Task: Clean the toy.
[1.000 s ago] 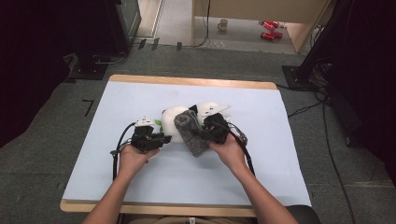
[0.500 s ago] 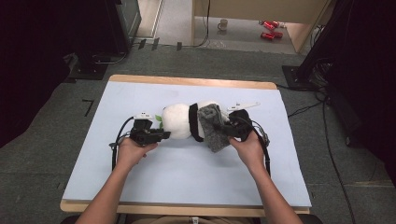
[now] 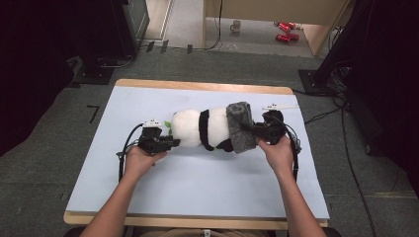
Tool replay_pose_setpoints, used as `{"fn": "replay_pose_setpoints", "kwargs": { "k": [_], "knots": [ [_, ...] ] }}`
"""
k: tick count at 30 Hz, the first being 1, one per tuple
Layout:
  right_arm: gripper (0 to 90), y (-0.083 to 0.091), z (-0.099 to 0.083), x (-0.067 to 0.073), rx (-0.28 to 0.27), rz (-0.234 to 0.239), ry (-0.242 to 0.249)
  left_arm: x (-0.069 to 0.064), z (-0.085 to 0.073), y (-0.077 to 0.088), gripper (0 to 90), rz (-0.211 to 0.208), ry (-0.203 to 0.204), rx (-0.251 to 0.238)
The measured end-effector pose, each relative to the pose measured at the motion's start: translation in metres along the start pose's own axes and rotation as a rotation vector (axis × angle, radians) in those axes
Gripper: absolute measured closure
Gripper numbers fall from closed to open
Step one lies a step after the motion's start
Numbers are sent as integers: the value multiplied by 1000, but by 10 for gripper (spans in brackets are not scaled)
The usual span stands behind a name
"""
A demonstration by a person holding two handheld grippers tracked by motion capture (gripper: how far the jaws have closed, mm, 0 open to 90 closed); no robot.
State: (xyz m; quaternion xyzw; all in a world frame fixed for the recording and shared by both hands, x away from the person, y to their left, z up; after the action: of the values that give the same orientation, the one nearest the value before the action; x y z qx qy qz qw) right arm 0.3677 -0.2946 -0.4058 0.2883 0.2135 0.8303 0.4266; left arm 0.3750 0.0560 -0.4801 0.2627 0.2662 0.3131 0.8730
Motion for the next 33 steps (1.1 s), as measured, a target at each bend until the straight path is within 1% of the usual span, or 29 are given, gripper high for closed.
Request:
{"fn": "replay_pose_setpoints", "kwargs": {
  "k": [2,3,4,5,7,8,10,13,15,19,21,27,33],
  "knots": [
    [798,7,5,-5,-28,-1,-15,0,-1,0,682,-1,1,-1],
    [798,9,7,-6,-35,2,-24,-1,-2,1,680,-1,7,-5],
    [798,10,9,-8,-44,8,-31,-1,-3,1,678,-1,4,-3],
    [798,9,11,-8,-48,16,-37,-1,-5,1,677,-1,3,-2],
    [798,4,14,-6,-45,19,-31,0,-6,1,675,-1,4,-6],
    [797,1,15,-5,-43,22,-26,0,-6,1,674,-3,12,-9],
    [797,-8,16,-1,-23,25,-12,0,-8,1,671,-4,14,-8],
    [796,-23,14,4,10,6,15,-1,-11,0,671,4,9,3],
    [793,-30,12,5,31,-11,24,0,-12,0,671,3,13,0],
    [793,-39,9,4,41,-36,35,0,-14,0,669,1,18,-9],
    [793,-42,8,3,47,-38,21,0,-15,0,669,1,18,-8],
    [795,-47,0,1,47,-58,13,-1,-15,-1,669,-1,23,-9],
    [799,-51,-9,-4,78,-72,-12,0,-15,-2,669,-5,28,-3]
  ]
}}
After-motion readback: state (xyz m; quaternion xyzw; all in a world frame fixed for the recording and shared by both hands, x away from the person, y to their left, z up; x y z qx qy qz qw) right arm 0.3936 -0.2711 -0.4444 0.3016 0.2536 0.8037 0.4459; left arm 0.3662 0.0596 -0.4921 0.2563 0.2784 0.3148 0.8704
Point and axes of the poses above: each handheld gripper's, and its own axes: y roughly backward along the jaws, z roughly out of its top, x roughly to its left, the point moved 3 cm from there along -y, roughly forward along the jaws, and after that the axes turned 2 degrees about -z, right-handed, at the moved point
